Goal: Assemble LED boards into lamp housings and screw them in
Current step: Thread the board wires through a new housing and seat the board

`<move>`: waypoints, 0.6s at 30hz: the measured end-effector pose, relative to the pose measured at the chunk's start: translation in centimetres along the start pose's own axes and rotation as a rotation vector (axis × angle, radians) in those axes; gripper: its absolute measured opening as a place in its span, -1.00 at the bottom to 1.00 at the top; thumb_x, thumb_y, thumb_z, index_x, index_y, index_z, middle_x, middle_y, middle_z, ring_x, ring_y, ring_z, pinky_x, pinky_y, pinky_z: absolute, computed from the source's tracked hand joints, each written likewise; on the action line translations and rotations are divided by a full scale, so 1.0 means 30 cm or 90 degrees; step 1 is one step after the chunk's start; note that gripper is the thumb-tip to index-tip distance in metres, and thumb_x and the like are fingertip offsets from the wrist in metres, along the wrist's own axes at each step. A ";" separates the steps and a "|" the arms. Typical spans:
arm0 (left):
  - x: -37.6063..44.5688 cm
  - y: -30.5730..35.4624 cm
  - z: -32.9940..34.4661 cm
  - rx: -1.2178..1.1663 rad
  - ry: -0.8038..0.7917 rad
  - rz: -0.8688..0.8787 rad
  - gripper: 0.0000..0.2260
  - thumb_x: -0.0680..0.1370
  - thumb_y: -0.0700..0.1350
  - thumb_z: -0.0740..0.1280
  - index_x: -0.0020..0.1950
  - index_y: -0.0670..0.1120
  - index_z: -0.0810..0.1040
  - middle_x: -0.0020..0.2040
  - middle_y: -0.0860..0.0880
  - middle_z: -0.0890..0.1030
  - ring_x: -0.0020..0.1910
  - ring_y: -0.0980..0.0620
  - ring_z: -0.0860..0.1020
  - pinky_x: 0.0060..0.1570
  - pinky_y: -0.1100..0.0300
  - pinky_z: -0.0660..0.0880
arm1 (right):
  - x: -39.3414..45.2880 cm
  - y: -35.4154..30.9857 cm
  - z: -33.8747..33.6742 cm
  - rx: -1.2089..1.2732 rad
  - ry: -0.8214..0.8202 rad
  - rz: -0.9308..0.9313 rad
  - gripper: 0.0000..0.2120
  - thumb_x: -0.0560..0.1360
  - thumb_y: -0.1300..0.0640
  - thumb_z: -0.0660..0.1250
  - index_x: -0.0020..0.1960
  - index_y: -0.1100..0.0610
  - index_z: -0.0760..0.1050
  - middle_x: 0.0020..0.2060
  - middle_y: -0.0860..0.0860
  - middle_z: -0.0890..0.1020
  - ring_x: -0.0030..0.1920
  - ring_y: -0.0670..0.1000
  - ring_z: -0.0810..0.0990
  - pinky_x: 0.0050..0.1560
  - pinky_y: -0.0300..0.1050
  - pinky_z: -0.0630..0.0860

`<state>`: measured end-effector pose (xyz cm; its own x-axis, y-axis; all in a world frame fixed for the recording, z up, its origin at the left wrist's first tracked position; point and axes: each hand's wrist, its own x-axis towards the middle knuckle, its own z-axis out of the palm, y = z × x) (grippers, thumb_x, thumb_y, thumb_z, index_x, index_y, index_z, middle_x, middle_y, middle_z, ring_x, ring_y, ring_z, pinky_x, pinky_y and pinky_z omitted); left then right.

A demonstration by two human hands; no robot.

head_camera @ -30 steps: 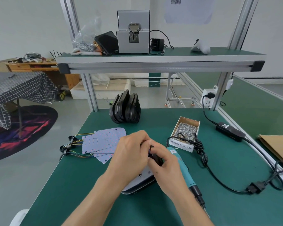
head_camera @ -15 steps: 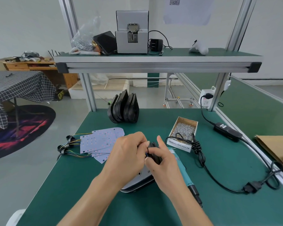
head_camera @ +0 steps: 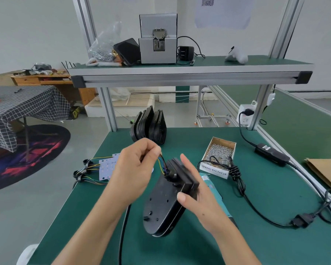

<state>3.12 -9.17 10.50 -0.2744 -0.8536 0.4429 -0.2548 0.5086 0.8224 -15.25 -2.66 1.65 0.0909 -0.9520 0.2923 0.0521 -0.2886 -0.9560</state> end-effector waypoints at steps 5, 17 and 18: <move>0.011 -0.009 -0.024 -0.189 0.014 -0.030 -0.81 0.59 0.09 0.32 -0.17 0.04 0.57 -0.38 0.01 0.30 -0.40 0.00 0.18 -0.40 0.16 0.15 | 0.001 0.055 0.037 0.011 0.020 0.060 -0.23 0.49 -0.32 0.47 0.60 -0.18 0.26 0.51 -0.10 0.46 0.54 -0.01 0.39 0.47 -0.08 0.40; -0.021 -0.053 -0.038 0.105 0.050 -0.081 -0.90 0.66 0.06 0.29 0.11 0.17 0.60 0.00 0.22 0.63 -0.01 0.29 0.62 -0.07 0.47 0.42 | 0.041 0.014 0.059 0.130 0.135 0.184 -0.13 0.36 -0.59 0.34 0.56 -0.22 0.33 0.52 -0.12 0.46 0.56 0.00 0.36 0.58 0.27 0.25; -0.022 -0.045 -0.028 0.143 0.052 -0.039 -0.87 0.64 0.04 0.34 0.17 0.16 0.61 0.02 0.21 0.62 0.05 0.32 0.59 -0.02 0.54 0.38 | 0.045 0.006 0.062 0.136 0.141 0.183 -0.12 0.37 -0.58 0.34 0.57 -0.21 0.33 0.52 -0.10 0.45 0.57 0.02 0.35 0.58 0.28 0.24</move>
<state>4.43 -9.39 9.42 -0.1780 -0.8851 0.4300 -0.4711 0.4603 0.7524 -13.26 -3.81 1.93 -0.0823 -0.9964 -0.0197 0.2636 -0.0027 -0.9646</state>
